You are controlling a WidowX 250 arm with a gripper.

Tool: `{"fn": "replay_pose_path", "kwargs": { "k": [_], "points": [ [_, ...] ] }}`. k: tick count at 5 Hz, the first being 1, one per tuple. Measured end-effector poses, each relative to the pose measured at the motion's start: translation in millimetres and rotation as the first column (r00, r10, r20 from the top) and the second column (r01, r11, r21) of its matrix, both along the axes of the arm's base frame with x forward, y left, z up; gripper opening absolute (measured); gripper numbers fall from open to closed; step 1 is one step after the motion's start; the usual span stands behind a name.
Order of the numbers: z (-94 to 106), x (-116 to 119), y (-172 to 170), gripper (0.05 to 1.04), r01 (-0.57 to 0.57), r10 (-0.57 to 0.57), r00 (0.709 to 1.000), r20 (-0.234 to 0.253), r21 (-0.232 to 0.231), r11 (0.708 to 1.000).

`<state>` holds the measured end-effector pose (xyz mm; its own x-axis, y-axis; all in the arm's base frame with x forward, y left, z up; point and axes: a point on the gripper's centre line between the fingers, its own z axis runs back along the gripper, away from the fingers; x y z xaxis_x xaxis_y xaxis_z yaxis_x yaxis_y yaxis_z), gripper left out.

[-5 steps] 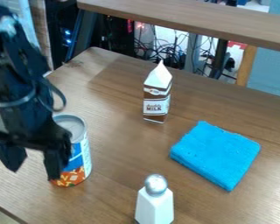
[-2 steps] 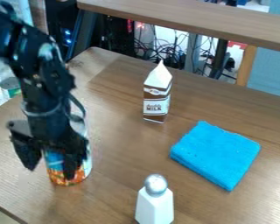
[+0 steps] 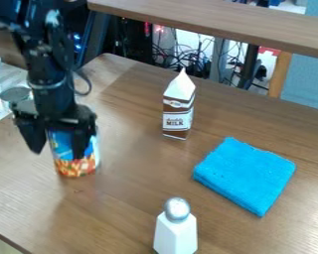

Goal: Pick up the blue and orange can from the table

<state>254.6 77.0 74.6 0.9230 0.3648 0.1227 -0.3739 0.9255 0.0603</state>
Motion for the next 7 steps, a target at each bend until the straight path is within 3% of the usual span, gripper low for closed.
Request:
{"fn": "replay_pose_path", "kwargs": {
  "k": [2, 4, 5, 6, 7],
  "points": [
    [-10.5, 39.0, 35.4, 1.001, -0.087, 0.087, 0.996, -0.016, 0.008, 0.996],
    [-16.4, 66.2, 83.4, 1.001, -0.167, 0.168, 0.986, -0.013, 0.054, 0.984],
    [-11.0, 78.8, 113.2, 1.001, -0.216, 0.216, 0.976, -0.003, 0.063, 0.974],
    [-12.9, 85.6, 125.2, 1.001, -0.235, 0.236, 0.971, -0.027, 0.04, 0.971],
    [-20.9, 78.9, 115.9, 1.001, -0.23, 0.23, 0.972, -0.058, -0.001, 0.973]
  ]
}}
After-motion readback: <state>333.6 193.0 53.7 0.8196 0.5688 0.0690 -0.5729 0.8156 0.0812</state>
